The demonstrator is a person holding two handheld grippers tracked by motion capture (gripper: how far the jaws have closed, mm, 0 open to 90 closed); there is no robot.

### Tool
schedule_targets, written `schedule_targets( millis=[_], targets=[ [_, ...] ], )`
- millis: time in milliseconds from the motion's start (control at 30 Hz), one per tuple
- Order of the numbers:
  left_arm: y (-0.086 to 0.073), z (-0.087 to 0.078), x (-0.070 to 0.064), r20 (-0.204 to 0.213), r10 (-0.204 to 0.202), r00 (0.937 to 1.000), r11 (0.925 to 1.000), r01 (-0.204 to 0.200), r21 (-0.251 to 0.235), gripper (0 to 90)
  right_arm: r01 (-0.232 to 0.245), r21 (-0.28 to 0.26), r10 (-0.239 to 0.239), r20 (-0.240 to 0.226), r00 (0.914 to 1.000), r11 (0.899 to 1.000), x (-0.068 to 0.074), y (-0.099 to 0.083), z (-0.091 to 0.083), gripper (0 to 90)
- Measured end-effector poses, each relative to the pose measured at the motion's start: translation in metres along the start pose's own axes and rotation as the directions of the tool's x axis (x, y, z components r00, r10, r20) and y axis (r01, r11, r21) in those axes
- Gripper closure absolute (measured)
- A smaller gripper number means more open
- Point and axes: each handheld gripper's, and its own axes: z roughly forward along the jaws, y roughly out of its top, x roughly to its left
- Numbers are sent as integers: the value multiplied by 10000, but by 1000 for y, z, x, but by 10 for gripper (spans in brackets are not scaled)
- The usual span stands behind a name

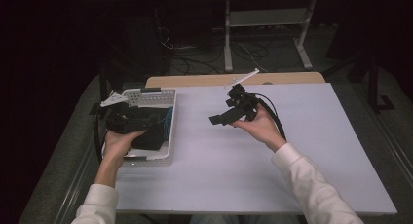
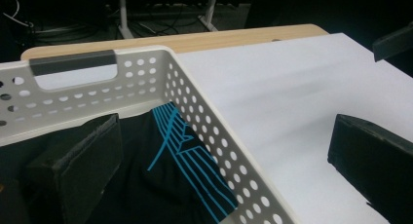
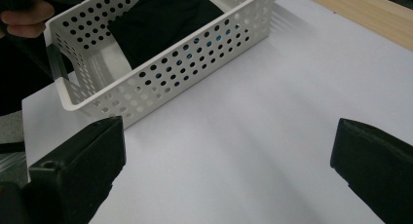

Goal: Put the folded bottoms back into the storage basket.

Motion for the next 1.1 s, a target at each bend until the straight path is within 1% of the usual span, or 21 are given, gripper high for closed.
schedule_targets(
  millis=[200, 300, 433, 467, 800, 1000, 1100],
  targets=[
    [-3, -2, -10, -1, 246, 9997, 9997, -246, -40, 0, -111, -55, 111, 94, 9999, 9999, -5, -10, -8, 0],
    [-6, -2, -15, -5, 290, 9996, 9995, -290, -91, 0, -127, -151, 129, 106, 9999, 9998, -7, -15, -12, 0],
    [-11, -2, -22, -87, 456, 9989, 9989, -457, -97, 0, -177, -269, 181, 141, 9997, 9995, -10, -22, -18, 0],
    [-13, -1, -24, -41, 460, 9989, 9989, -460, -118, 0, -236, -298, 240, 142, 9996, 9993, -10, -23, -19, 0],
    [-21, -1, -40, 236, 750, 9969, 9971, -746, -164, 0, -229, -582, 247, 297, 9993, 9980, -15, -41, -33, 0],
    [-30, 1, -50, 222, 879, 9959, 9959, -873, -250, 0, -264, -758, 291, 350, 9990, 9968, -16, -54, -38, 0],
    [-33, 2, -53, 311, 876, 9957, 9958, -866, -312, 0, -215, -853, 247, 369, 9990, 9961, -16, -61, -40, 0]
  ],
)
